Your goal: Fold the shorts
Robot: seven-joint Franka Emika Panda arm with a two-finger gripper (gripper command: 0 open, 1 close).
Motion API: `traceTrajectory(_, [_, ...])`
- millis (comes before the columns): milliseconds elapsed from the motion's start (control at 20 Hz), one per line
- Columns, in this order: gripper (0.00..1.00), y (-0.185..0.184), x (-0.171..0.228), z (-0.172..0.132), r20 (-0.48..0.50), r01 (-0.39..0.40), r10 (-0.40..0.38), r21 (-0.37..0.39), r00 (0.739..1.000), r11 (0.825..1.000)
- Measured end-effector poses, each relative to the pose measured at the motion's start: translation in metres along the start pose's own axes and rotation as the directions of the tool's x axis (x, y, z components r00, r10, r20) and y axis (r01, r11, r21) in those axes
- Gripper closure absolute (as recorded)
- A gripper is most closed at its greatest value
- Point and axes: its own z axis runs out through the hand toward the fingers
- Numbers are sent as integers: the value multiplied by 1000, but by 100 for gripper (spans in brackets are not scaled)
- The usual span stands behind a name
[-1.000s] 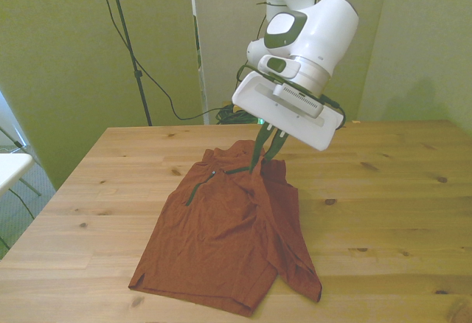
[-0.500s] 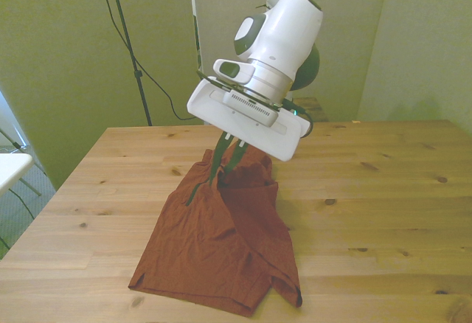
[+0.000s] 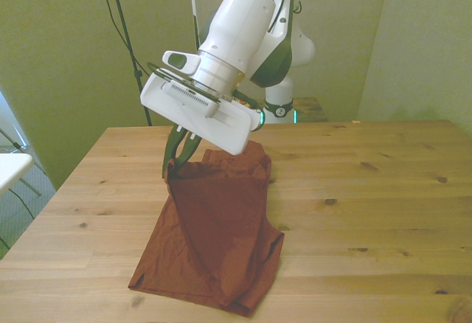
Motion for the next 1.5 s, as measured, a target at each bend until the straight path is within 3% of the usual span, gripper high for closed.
traceTrajectory(300, [100,3,23,13,-8,-39,39,-3,999,999])
traceTrajectory(350, [0,5,27,16,-5,-46,46,-4,999,999])
traceTrajectory(750, [0,32,53,36,20,-115,115,-21,993,993])
traceTrajectory(1100, [0,39,58,32,25,-117,118,-19,993,993])
traceTrajectory(1300, [0,34,11,6,162,-63,64,-12,985,998])
traceTrajectory(1500, [0,22,-76,-47,338,52,-64,43,939,998])
